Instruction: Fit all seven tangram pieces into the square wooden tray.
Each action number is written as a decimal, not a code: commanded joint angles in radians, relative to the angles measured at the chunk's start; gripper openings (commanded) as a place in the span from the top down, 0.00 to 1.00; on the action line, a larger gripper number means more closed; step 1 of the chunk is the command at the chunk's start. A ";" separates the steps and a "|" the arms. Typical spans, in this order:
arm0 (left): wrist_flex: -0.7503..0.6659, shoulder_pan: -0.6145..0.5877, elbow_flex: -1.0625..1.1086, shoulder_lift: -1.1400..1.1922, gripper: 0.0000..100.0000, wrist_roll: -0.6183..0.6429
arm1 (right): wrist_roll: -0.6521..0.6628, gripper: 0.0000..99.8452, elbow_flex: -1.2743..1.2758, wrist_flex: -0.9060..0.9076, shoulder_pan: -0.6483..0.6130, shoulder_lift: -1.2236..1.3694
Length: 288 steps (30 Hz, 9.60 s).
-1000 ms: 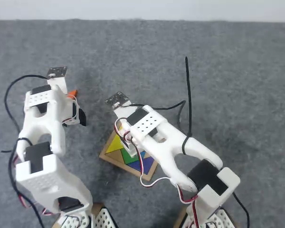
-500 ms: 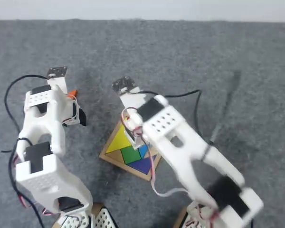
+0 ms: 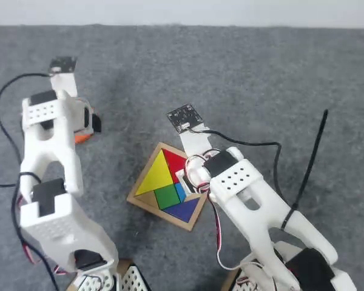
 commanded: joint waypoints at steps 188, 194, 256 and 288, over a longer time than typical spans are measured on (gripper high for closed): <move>-0.069 -0.035 0.460 -0.348 0.78 0.916 | 0.097 0.95 0.964 0.231 0.773 -1.423; -0.012 -0.046 0.260 -0.144 0.78 0.965 | 0.100 0.95 0.964 0.242 0.774 -1.460; 0.178 0.014 0.035 0.158 0.93 0.850 | 0.100 0.95 0.964 0.242 0.776 -1.460; -0.152 -0.003 0.452 -0.396 0.74 1.037 | 0.100 0.95 0.964 0.242 0.774 -1.460</move>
